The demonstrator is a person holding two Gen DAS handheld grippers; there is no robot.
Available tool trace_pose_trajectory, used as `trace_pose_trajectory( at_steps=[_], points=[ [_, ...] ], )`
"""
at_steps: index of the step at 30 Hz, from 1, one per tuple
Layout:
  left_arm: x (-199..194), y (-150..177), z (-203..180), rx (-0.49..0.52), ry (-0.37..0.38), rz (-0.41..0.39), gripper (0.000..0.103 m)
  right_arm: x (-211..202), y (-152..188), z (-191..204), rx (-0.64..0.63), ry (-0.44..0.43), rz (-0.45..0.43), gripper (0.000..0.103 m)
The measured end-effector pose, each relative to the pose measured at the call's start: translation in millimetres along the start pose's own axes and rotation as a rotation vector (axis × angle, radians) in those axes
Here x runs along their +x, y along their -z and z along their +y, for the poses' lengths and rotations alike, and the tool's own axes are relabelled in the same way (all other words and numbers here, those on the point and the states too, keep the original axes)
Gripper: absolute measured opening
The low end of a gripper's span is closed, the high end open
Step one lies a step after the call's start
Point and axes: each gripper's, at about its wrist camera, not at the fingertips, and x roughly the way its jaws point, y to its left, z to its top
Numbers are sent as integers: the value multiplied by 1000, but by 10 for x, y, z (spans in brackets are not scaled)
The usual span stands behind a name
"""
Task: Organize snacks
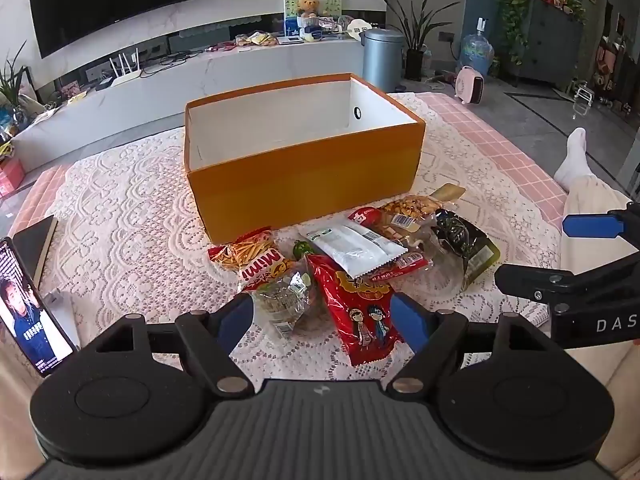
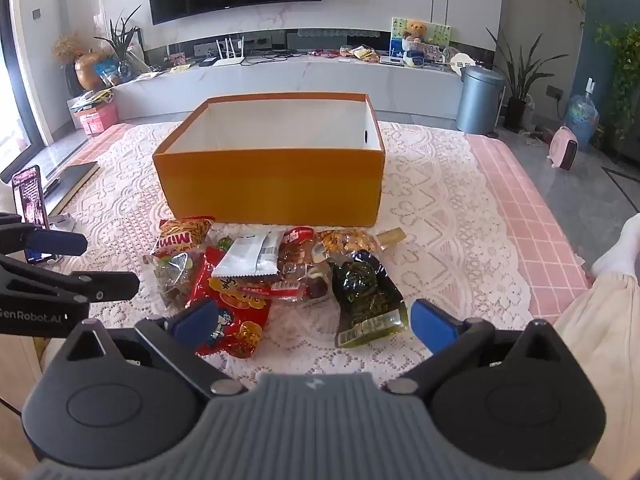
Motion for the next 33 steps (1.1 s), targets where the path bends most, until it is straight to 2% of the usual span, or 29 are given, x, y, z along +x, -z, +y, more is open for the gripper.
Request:
trace_pose_trajectory(
  at_steps=[33],
  points=[
    [-7, 9, -14, 9, 11, 4, 91, 66, -3, 13, -2, -7, 30, 99]
  ],
)
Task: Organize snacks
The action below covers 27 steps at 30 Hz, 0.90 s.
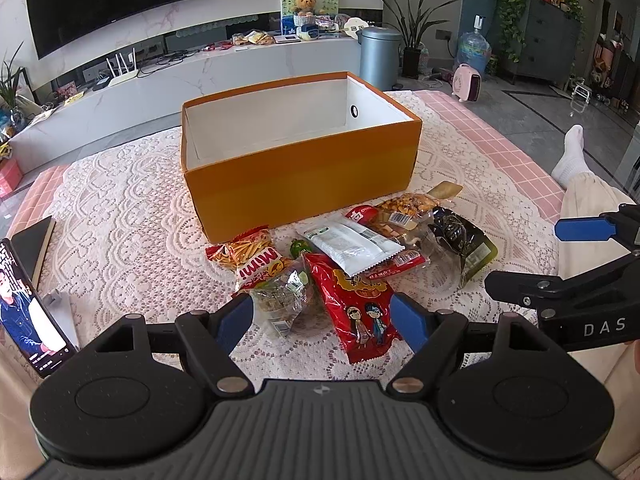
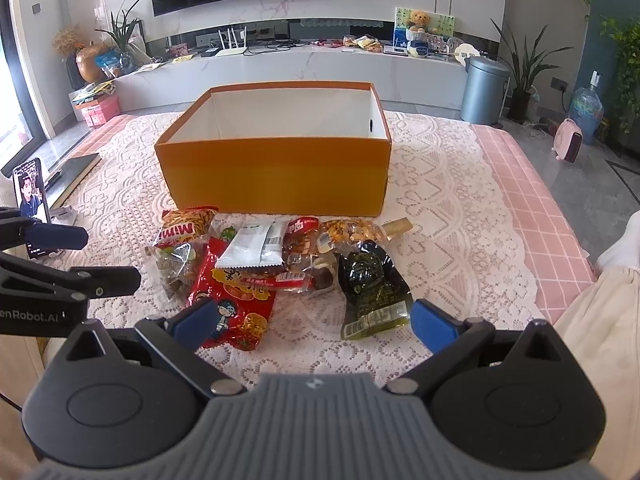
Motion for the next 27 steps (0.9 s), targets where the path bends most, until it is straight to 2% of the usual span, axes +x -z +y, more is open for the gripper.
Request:
trace_pose_trajectory(
  at_steps=[27],
  points=[
    [-2, -2, -1, 0, 0, -1, 91, 6, 11, -21, 16, 7, 11, 99]
  ],
)
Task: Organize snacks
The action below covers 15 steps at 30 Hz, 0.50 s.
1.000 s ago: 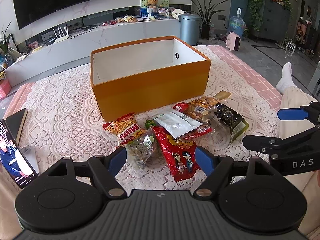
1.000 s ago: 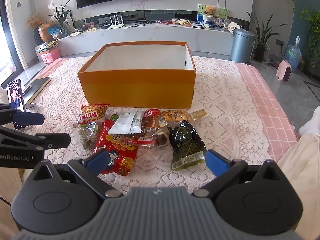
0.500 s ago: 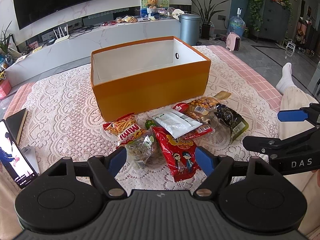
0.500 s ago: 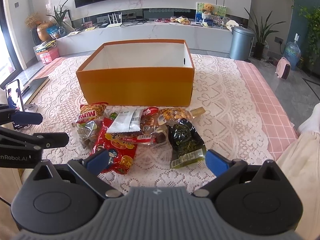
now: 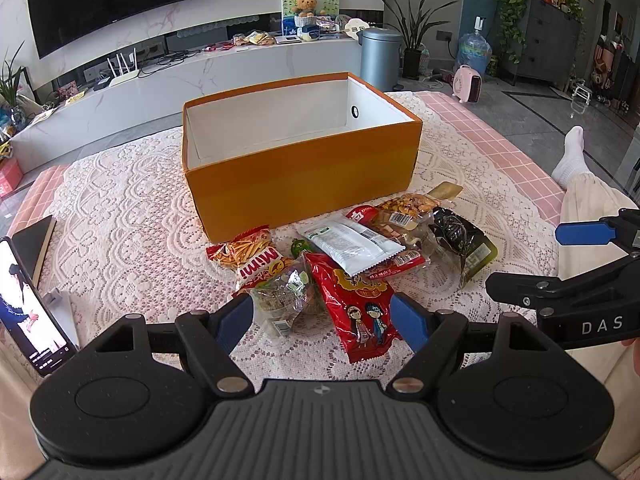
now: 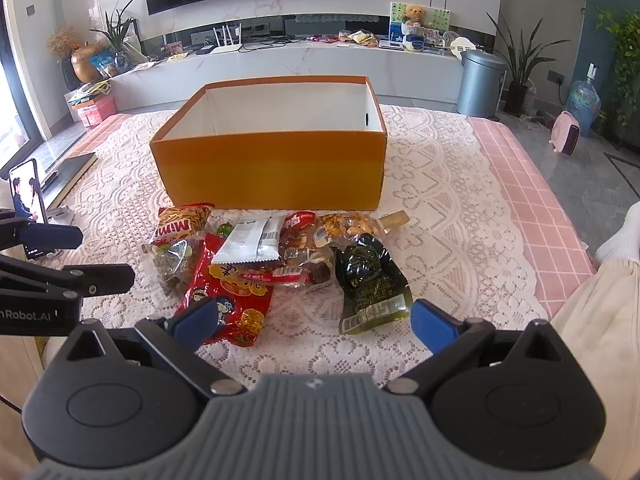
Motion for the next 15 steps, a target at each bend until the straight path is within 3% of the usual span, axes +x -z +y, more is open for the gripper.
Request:
trace_pose_trajectory(
  at_steps=[15],
  points=[
    [0, 0, -1, 0, 1, -1, 91, 6, 10, -4, 4, 4, 8, 99]
  ],
)
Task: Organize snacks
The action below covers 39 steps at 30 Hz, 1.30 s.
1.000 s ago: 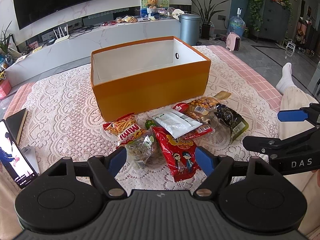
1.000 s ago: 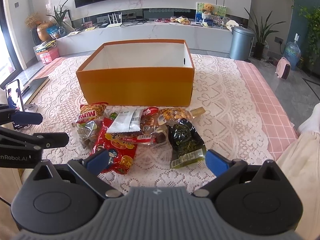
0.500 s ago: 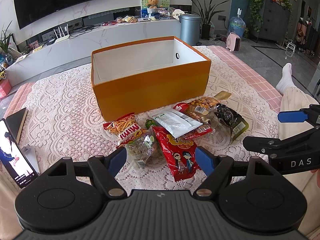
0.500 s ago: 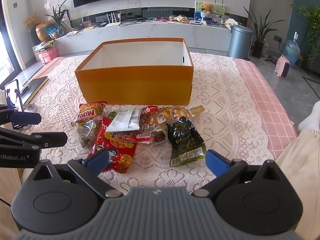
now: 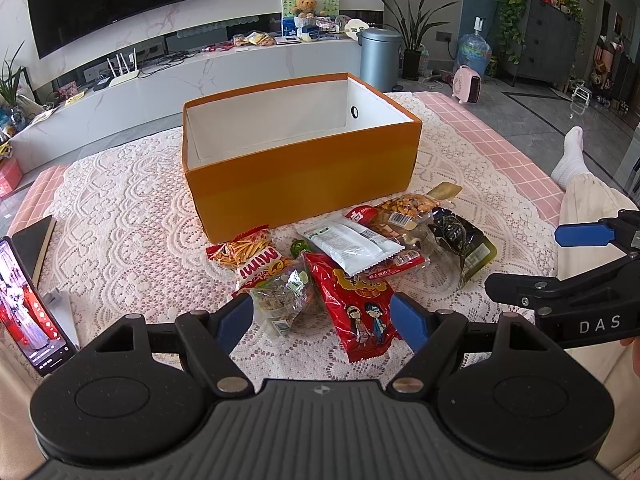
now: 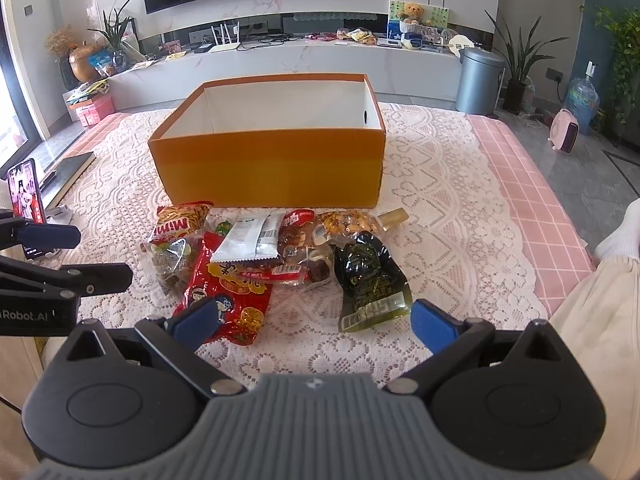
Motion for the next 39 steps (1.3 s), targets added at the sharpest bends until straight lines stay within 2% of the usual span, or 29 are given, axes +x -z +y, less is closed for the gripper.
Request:
trace_pose_trajectory(
  at_steps=[24, 27, 34, 36, 37, 39],
  points=[
    [15, 24, 37, -15, 18, 13, 91, 18, 2, -1, 12, -9, 6, 99],
    [22, 16, 139, -53, 40, 22, 85, 14, 13, -11, 16, -15, -11, 99],
    [95, 24, 310, -119, 88, 58, 54, 50, 10, -26, 15, -36, -44, 99],
    [124, 27, 322, -130, 120, 68, 52, 87, 19, -41, 16, -43, -46, 97],
    [143, 28, 318, -137, 134, 73, 52, 100, 27, -46, 13, -45, -49, 90],
    [195, 20, 304, -150, 149, 87, 55, 126, 40, -52, 3, -39, -61, 85]
  ],
)
